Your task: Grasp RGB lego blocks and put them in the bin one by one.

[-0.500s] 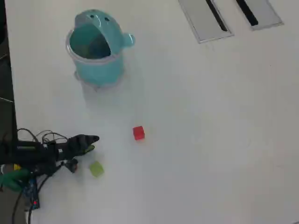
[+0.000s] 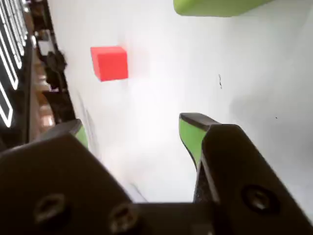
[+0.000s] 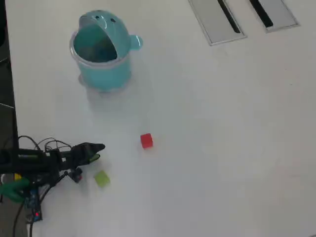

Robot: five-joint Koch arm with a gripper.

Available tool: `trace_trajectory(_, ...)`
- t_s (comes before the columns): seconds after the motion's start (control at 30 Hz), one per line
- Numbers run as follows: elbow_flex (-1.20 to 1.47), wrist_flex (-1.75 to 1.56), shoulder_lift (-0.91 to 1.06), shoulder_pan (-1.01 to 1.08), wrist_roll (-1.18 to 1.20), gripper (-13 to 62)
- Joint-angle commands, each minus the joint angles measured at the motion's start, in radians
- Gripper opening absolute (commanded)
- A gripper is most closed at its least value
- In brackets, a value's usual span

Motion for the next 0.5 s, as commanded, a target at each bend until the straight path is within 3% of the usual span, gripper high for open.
trace_trajectory(0.0, 0.074, -0.003, 0.052, 0.015, -0.034, 34.6)
trace_trajectory(0.17, 0.072, -0.006, 0.052, 0.021, -0.264, 34.6)
trace_trajectory(0.47, 0.074, 0.009, 0.051, 0.021, -0.345, 34.6)
